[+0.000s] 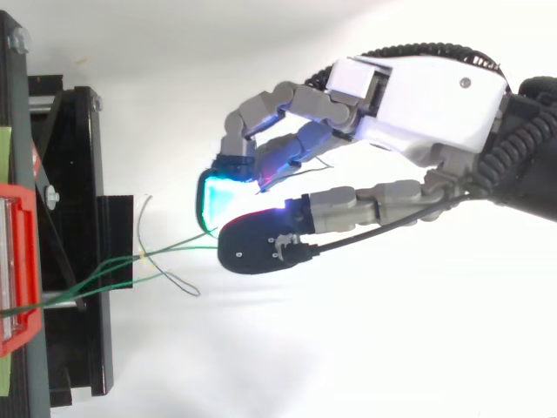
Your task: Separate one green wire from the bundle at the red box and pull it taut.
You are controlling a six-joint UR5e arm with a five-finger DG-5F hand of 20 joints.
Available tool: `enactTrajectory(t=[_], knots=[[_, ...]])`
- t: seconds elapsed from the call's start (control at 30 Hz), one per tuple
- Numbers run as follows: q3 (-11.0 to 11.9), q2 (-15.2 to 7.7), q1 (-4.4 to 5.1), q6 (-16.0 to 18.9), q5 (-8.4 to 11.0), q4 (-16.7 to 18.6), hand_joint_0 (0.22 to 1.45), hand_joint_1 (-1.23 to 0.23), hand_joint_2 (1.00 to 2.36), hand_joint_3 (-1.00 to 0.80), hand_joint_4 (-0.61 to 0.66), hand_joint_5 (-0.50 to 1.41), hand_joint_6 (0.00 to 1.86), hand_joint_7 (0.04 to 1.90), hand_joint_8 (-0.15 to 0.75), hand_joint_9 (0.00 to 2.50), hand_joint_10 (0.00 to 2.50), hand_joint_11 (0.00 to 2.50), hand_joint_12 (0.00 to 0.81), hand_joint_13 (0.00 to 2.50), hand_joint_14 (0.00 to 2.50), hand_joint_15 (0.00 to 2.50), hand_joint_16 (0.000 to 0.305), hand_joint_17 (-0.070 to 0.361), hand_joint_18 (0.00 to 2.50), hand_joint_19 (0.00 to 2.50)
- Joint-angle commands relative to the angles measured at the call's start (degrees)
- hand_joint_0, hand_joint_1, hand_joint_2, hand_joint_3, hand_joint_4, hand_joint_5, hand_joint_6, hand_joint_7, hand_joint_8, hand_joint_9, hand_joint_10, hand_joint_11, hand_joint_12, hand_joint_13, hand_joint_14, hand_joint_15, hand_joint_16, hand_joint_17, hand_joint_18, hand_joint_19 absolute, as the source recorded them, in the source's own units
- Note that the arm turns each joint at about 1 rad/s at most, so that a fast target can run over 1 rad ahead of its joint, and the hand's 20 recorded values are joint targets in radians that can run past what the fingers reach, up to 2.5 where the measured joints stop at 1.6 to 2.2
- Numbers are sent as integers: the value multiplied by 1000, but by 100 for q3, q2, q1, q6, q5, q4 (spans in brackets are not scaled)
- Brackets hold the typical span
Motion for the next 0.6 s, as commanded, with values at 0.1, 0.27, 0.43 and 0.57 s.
enactTrajectory(t=[0.1,0.27,0.43,0.57], knots=[[-7,2,10,-73,25,636,568,-723,1020,-21,-64,-131,924,1107,245,910,18,454,327,621,11,275,50,112,517,267],[-7,2,10,-169,16,882,570,-723,1020,-27,-60,-131,925,1095,246,962,19,588,328,622,11,280,50,112,518,267],[-7,2,10,-169,25,874,572,-723,1021,-37,-65,-134,925,1093,243,994,24,767,330,627,12,296,49,110,519,271],[-7,2,10,-187,7,891,570,-719,1023,-43,-67,-138,923,1100,240,974,25,827,322,621,12,310,47,106,506,279]])
